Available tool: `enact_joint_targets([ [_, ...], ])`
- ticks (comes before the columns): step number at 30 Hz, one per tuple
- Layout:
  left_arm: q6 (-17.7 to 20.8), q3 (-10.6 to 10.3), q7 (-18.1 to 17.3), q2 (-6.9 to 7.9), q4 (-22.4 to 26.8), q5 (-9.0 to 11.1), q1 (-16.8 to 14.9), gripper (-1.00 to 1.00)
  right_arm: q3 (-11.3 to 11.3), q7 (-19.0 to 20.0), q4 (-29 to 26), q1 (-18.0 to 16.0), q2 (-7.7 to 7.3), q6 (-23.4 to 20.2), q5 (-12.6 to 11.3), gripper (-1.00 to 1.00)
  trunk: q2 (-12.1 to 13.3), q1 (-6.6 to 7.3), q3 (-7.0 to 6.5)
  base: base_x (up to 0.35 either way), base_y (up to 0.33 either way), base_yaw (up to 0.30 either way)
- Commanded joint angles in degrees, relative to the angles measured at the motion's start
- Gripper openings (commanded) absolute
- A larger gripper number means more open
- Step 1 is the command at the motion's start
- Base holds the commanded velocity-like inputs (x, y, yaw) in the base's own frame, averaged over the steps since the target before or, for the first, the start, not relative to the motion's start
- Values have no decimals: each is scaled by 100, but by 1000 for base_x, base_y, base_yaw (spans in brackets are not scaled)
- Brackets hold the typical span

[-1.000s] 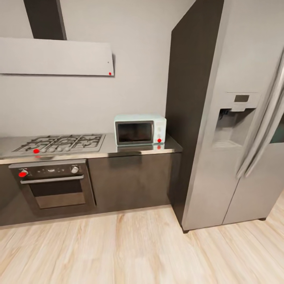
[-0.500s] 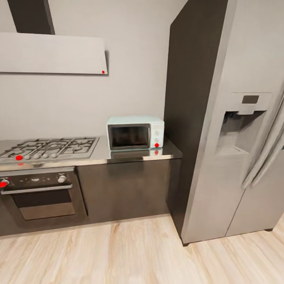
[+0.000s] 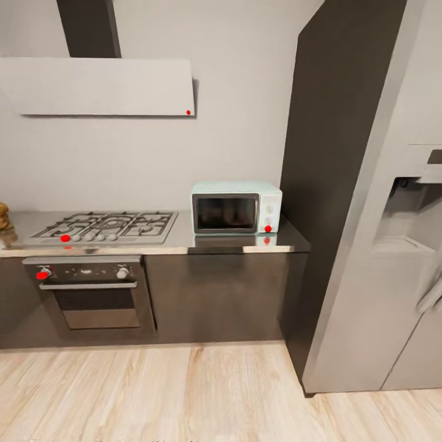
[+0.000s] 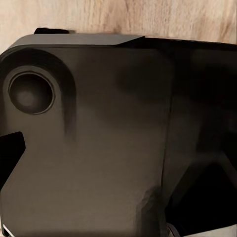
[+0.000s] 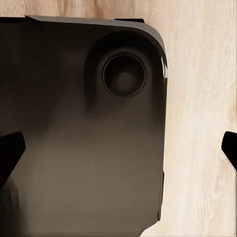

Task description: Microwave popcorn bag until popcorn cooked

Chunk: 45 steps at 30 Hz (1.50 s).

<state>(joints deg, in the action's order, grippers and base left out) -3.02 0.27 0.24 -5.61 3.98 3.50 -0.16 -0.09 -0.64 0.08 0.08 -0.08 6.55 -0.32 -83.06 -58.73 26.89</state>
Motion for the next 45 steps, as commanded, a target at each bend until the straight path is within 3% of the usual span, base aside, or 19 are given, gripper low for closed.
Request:
enact_joint_targets([
  [1, -14, -1, 1, -1, -2, 37, -2, 100, 0, -7, 1, 1, 0, 22, -3, 100, -2, 0, 4, 0, 0, 269],
  [9, -14, -1, -2, -1, 6, 32, -2, 100, -8, -7, 1, 1, -1, 20, -3, 100, -2, 0, 4, 0, 0, 252],
  [18, -23, 4, -6, -1, 7, 19, -2, 100, -2, -7, 1, 2, -14, 21, -4, 100, -2, 0, 4, 0, 0, 22],
  [31, -23, 8, -6, -1, 7, 19, -2, 100, -17, -7, 1, 1, -18, 22, -36, 100, -2, 0, 4, 0, 0, -181],
  [45, -23, 8, -6, -7, 15, 19, -2, 100, -19, -7, 1, 2, -30, 13, -28, 100, -2, 0, 4, 0, 0, -13],
])
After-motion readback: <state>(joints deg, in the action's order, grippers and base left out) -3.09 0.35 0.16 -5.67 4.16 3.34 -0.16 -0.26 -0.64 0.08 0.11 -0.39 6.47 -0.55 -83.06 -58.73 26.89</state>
